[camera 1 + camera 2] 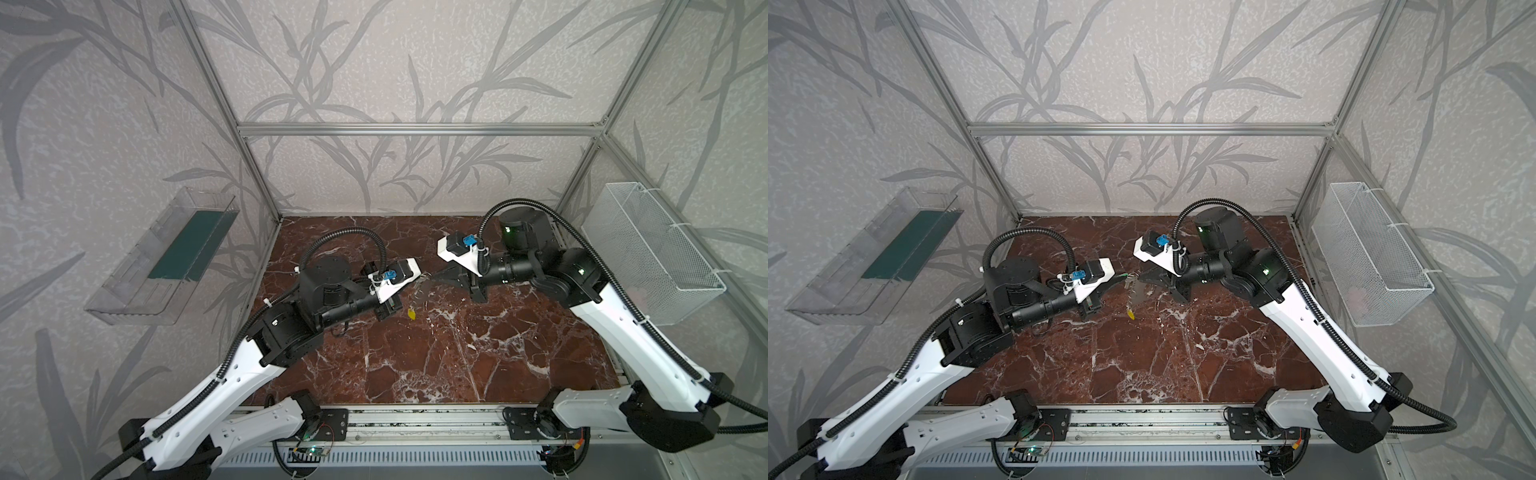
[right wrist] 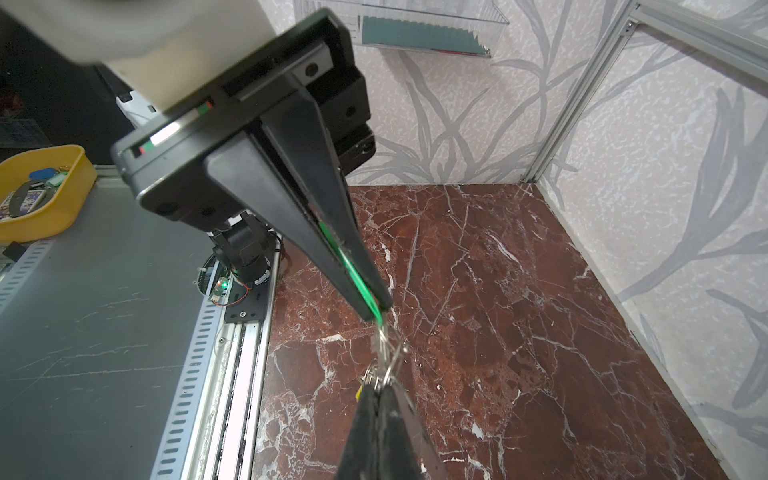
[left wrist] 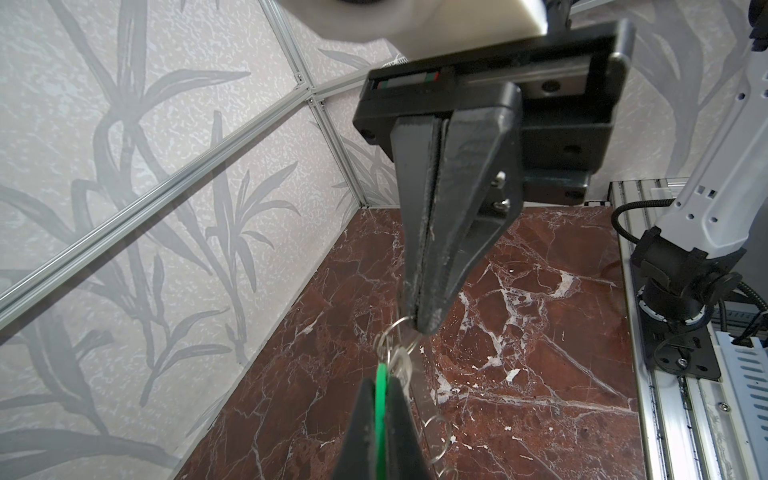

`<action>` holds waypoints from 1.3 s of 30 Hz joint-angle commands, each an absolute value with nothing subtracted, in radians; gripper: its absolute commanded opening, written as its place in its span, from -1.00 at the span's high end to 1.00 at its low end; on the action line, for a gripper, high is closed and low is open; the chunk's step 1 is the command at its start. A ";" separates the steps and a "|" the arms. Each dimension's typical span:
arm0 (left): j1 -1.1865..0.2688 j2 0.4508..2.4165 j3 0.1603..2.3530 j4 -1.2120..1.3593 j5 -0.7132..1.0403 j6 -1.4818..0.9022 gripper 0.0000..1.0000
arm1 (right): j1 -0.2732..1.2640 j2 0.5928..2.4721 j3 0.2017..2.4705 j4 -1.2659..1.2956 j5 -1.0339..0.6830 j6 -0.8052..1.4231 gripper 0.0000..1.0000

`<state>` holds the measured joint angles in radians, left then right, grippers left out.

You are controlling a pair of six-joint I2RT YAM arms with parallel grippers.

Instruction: Put the keys on the keyring

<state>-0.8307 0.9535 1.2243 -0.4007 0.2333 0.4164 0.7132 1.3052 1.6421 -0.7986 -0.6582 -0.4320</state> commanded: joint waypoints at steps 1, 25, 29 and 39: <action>-0.828 0.943 1.248 -0.347 0.188 0.468 0.96 | 0.718 1.308 1.673 -0.865 -0.735 -0.443 1.00; -0.816 0.954 1.095 -0.064 0.012 0.407 0.57 | 0.697 1.305 1.613 -0.777 -0.773 -0.334 1.00; -0.811 0.962 1.081 -0.067 0.002 0.406 0.57 | 0.693 1.308 1.600 -0.768 -0.775 -0.312 1.00; -0.762 0.953 1.011 -0.037 0.010 0.367 0.56 | 0.684 1.307 1.569 -0.685 -0.759 -0.200 1.00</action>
